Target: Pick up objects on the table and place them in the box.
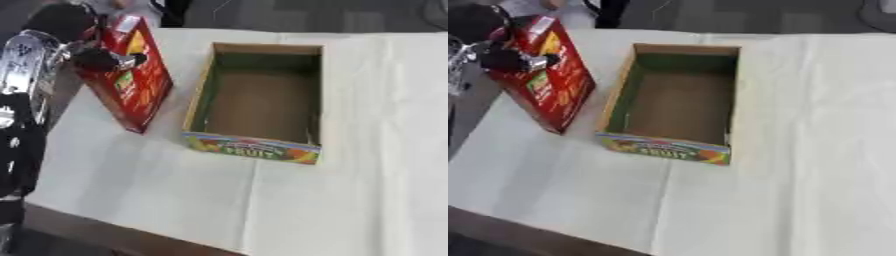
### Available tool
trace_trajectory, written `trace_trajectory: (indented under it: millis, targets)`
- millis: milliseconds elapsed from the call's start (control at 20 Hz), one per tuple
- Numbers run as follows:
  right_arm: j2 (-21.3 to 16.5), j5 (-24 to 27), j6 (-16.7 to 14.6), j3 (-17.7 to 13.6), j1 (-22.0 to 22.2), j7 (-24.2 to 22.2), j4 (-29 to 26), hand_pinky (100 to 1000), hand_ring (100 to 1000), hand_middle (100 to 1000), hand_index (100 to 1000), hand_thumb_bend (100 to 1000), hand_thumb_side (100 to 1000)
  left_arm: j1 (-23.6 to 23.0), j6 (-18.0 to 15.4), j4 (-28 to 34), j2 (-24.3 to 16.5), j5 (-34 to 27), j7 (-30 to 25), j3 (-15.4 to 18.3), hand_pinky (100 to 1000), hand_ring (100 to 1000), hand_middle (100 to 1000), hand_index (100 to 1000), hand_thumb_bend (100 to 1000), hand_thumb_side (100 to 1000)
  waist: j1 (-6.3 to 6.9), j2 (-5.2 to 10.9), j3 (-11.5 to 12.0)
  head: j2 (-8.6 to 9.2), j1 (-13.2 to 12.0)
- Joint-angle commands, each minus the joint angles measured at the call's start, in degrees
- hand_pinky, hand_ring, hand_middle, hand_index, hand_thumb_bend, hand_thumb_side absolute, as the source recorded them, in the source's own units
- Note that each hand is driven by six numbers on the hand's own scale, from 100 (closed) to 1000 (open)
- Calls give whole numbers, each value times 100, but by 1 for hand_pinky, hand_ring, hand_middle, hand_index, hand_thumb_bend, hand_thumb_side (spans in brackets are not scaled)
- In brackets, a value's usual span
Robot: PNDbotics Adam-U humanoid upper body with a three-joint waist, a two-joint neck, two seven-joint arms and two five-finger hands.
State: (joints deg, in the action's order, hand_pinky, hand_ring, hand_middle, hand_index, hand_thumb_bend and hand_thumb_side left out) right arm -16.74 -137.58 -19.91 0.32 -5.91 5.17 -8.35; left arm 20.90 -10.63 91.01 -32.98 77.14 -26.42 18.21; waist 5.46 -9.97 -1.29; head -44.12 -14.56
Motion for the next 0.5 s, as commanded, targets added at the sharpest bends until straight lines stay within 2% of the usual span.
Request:
trace_trajectory:
  millis: [50, 200, 250, 300, 350, 400, 450, 500]
  targets:
    - [-74, 37, -40, 3, -18, 10, -28, 476, 609, 666, 750, 100, 1000, -99, -92, -290, 188, -95, 53, -105, 145, 400, 475, 622, 449, 1000, -82, -35, -32, 0, 47]
    - [-86, 47, -44, 2, -19, 15, -38, 477, 610, 667, 751, 100, 1000, -113, -43, -283, 196, -161, 224, -111, 120, 383, 450, 586, 434, 1000, -74, -46, -30, 0, 48]
    - [-88, 52, -49, 1, -19, 16, -41, 477, 610, 667, 751, 100, 1000, -120, -31, -281, 196, -166, 269, -117, 100, 330, 396, 520, 359, 959, -71, -49, -30, 0, 49]
    - [-91, 57, -56, 1, -20, 16, -45, 477, 610, 667, 751, 100, 1000, -129, -23, -277, 195, -165, 312, -128, 100, 345, 408, 536, 384, 1000, -67, -52, -30, 0, 48]
    - [-94, 63, -66, 1, -20, 14, -49, 477, 611, 667, 751, 100, 1000, -136, -16, -277, 194, -159, 348, -138, 100, 260, 334, 452, 202, 676, -63, -56, -30, 0, 47]
    - [-97, 70, -79, 0, -22, 9, -56, 477, 611, 667, 751, 100, 1000, -143, -2, -279, 192, -150, 380, -150, 100, 260, 334, 452, 202, 676, -58, -60, -29, 0, 46]
    - [-100, 80, -94, -2, -23, 5, -63, 477, 612, 668, 751, 100, 1000, -147, 20, -281, 191, -151, 420, -160, 100, 217, 286, 393, 100, 213, -53, -64, -28, 0, 44]
    - [-103, 92, -110, -3, -25, 1, -71, 477, 612, 668, 751, 100, 1000, -150, 44, -275, 192, -172, 487, -175, 100, 217, 289, 393, 100, 262, -49, -68, -28, 0, 41]
